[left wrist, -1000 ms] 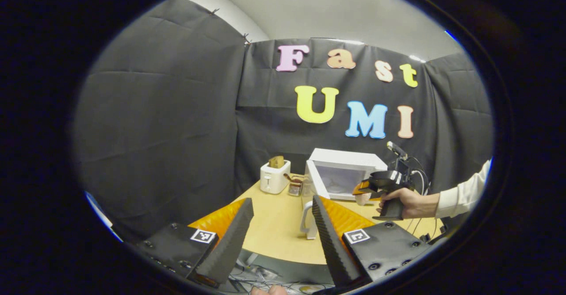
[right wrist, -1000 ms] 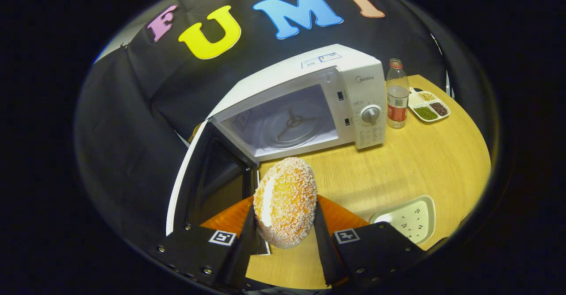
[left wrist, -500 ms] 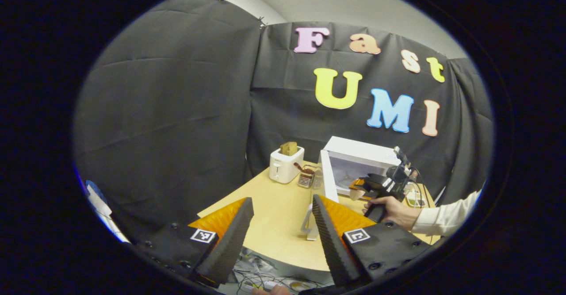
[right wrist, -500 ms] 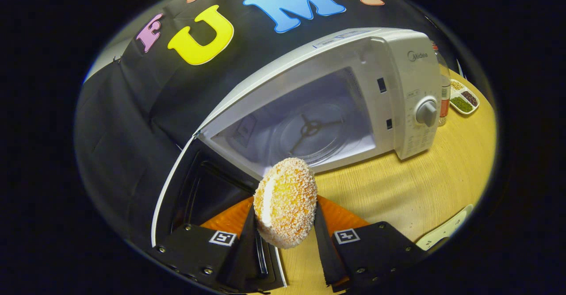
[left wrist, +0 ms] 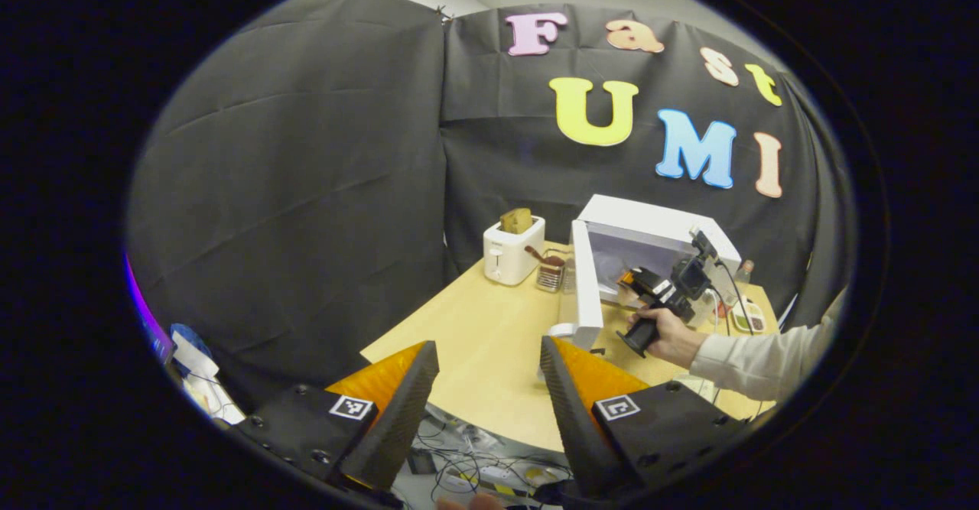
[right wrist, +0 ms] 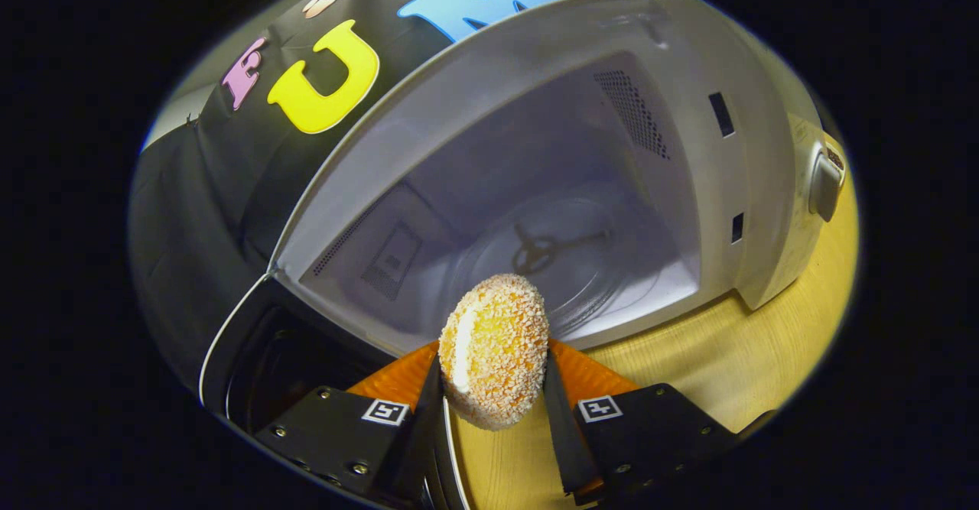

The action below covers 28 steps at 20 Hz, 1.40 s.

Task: Open the microwave oven with the left hand, put the food in, and close the microwave oven.

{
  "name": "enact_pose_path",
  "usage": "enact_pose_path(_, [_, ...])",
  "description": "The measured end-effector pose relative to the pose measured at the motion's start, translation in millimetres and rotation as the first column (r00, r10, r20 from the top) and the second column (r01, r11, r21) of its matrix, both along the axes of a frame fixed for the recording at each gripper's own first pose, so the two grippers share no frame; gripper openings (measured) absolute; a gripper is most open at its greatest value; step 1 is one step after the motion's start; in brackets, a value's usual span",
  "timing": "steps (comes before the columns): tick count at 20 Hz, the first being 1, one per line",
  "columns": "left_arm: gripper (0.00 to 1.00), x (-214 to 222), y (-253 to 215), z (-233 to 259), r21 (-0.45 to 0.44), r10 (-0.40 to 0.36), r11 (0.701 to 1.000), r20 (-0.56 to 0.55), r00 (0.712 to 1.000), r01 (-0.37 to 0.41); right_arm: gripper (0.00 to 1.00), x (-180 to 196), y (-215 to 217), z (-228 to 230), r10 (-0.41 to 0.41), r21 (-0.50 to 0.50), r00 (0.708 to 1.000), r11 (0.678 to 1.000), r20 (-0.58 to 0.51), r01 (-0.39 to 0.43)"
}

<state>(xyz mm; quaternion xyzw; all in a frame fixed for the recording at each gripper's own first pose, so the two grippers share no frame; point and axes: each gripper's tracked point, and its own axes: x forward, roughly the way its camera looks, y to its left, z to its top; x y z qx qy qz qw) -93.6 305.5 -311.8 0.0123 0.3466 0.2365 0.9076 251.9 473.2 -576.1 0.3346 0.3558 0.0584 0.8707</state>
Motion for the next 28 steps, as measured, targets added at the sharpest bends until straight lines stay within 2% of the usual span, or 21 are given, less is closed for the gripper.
enact_pose_path(1, [0.85, -1, -1, -3, -0.002, 0.003, 1.0, -0.01, 1.0, -0.003, 0.65, 6, -4, 0, -0.025, -0.008, 0.999, 1.0, 0.027, 0.025])
enact_pose_path(2, [0.85, -1, -2, -5, -0.007, 0.006, 1.0, -0.019, 1.0, -0.006, 0.65, 12, -6, 0, -0.044, -0.013, 0.998, 0.999, 0.042, 0.045])
enact_pose_path(3, [0.85, -1, -2, -8, -0.01, 0.011, 1.0, -0.028, 1.0, -0.011, 0.62, 15, -6, 0, -0.063, -0.019, 0.996, 0.998, 0.056, 0.064])
enact_pose_path(5, [0.85, 0, -2, -11, -0.019, 0.017, 1.0, -0.037, 0.999, -0.018, 0.65, 27, -10, -3, -0.102, -0.031, 0.991, 0.994, 0.082, 0.105])
enact_pose_path(6, [0.9, -1, -2, -13, -0.023, 0.02, 1.0, -0.046, 0.999, -0.021, 0.65, 31, -12, -6, -0.125, -0.039, 0.989, 0.991, 0.083, 0.129])
enact_pose_path(7, [0.9, -2, -2, -15, -0.024, 0.02, 0.999, -0.056, 0.998, -0.022, 0.65, 35, -13, -7, -0.149, -0.034, 0.985, 0.988, 0.087, 0.152])
enact_pose_path(8, [0.85, -1, -1, -16, -0.022, 0.018, 1.0, -0.061, 0.998, -0.019, 0.65, 39, -13, -7, -0.17, -0.026, 0.981, 0.985, 0.09, 0.173])
enact_pose_path(9, [0.9, -2, -1, -16, -0.021, 0.014, 1.0, -0.067, 0.998, -0.016, 0.65, 43, -11, -7, -0.19, -0.014, 0.977, 0.981, 0.095, 0.192])
enact_pose_path(13, [0.88, -1, -1, -22, -0.027, 0.02, 0.999, -0.08, 0.997, -0.022, 0.65, 53, -12, -19, -0.255, -0.015, 0.963, 0.966, 0.09, 0.257])
enact_pose_path(14, [0.9, -1, -2, -21, -0.028, 0.023, 0.999, -0.081, 0.996, -0.025, 0.65, 56, -13, -20, -0.267, -0.017, 0.96, 0.963, 0.09, 0.269])
enact_pose_path(15, [0.9, -2, -2, -22, -0.026, 0.024, 0.999, -0.086, 0.996, -0.026, 0.65, 57, -13, -21, -0.276, -0.017, 0.956, 0.96, 0.098, 0.279])
enact_pose_path(16, [0.86, -3, -2, -22, -0.02, 0.024, 0.999, -0.094, 0.995, -0.026, 0.71, 60, -13, -21, -0.283, -0.015, 0.953, 0.958, 0.106, 0.286])
enact_pose_path(18, [0.85, -5, -1, -17, -0.002, 0.027, 1.0, -0.1, 0.995, -0.027, 0.7, 64, -14, -23, -0.288, -0.024, 0.949, 0.956, 0.132, 0.293])
enact_pose_path(19, [0.85, -6, 1, -16, 0.006, 0.03, 1.0, -0.099, 0.995, -0.03, 0.71, 65, -15, -24, -0.288, -0.032, 0.948, 0.955, 0.139, 0.295])
enact_pose_path(20, [0.9, -7, 1, -14, 0.013, 0.037, 0.999, -0.097, 0.995, -0.036, 0.71, 66, -15, -25, -0.286, -0.044, 0.948, 0.955, 0.141, 0.295])
enact_pose_path(21, [0.89, -10, 2, -13, 0.017, 0.045, 0.999, -0.094, 0.995, -0.044, 0.74, 67, -15, -24, -0.281, -0.052, 0.948, 0.955, 0.147, 0.291])
enact_pose_path(26, [0.86, -26, 5, -5, 0.019, 0.089, 0.996, -0.066, 0.994, -0.088, 0.78, 62, -17, -22, -0.282, -0.064, 0.953, 0.955, 0.108, 0.29])
enact_pose_path(28, [0.86, -31, 7, 0, 0.03, 0.097, 0.995, -0.051, 0.994, -0.096, 0.85, 60, -15, -14, -0.287, -0.035, 0.954, 0.956, 0.086, 0.291])
